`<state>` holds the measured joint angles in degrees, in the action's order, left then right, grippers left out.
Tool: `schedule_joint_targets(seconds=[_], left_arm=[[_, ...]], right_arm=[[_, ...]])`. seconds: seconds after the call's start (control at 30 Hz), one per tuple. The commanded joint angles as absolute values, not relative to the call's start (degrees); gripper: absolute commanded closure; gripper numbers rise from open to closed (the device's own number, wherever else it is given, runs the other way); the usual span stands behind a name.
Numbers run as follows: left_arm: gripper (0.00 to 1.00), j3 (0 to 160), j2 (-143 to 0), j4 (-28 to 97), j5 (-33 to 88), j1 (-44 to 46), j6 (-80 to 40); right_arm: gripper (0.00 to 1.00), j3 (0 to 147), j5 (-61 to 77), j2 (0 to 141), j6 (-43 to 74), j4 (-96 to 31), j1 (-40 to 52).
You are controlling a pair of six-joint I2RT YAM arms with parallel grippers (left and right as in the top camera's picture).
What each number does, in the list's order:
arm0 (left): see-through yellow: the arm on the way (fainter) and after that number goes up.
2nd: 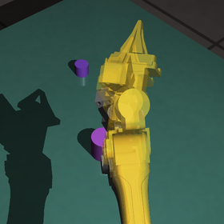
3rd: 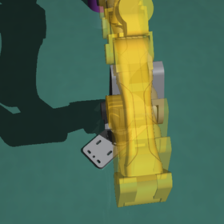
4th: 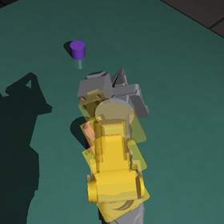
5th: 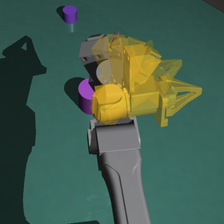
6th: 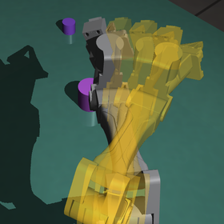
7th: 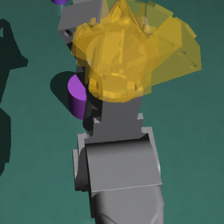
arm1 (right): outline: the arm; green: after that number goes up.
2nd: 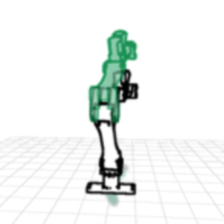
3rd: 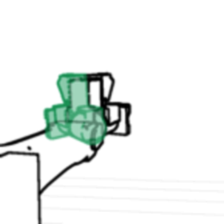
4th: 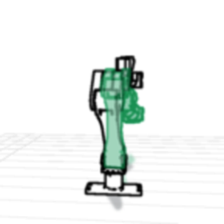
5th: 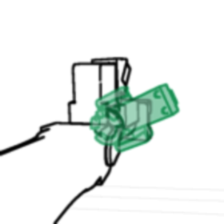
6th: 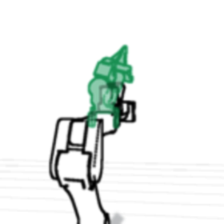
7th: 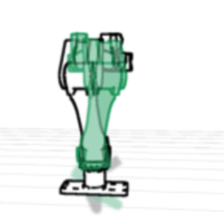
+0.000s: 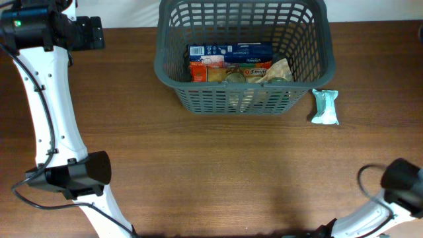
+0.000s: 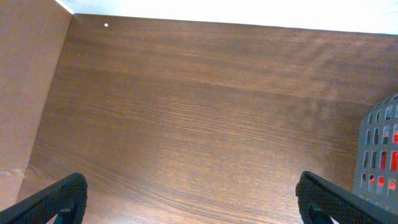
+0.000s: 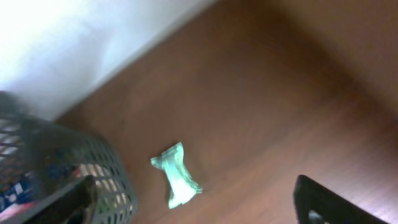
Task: Pack container
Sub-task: 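Move the right gripper to the green snack packet and grasp it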
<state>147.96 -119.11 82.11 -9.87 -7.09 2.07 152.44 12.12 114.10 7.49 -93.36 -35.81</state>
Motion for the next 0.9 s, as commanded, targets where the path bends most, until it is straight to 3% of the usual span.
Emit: schedule_joint_targets(seconds=[0.0,0.23,0.57,0.87], left_arm=[[0.01,147.72,-118.17,82.15,-9.69,-7.18,1.26],[0.01,147.72,-118.17,82.15,-9.69,-7.2,1.26],[0.01,147.72,-118.17,82.13,-9.69,-7.2,1.26],[0.01,147.72,-118.17,82.13,-9.69,-7.2,1.26]], right_arm=[[0.08,141.45,23.86,115.13,2.2,-92.03,-39.11],[0.0,123.66,27.64,115.13,-3.36,-83.26,-34.76],[0.01,101.75,12.84,115.24,-4.25,-66.85,-21.41],[0.03,88.62,6.63,115.26,-2.48,-53.25,-18.35]])
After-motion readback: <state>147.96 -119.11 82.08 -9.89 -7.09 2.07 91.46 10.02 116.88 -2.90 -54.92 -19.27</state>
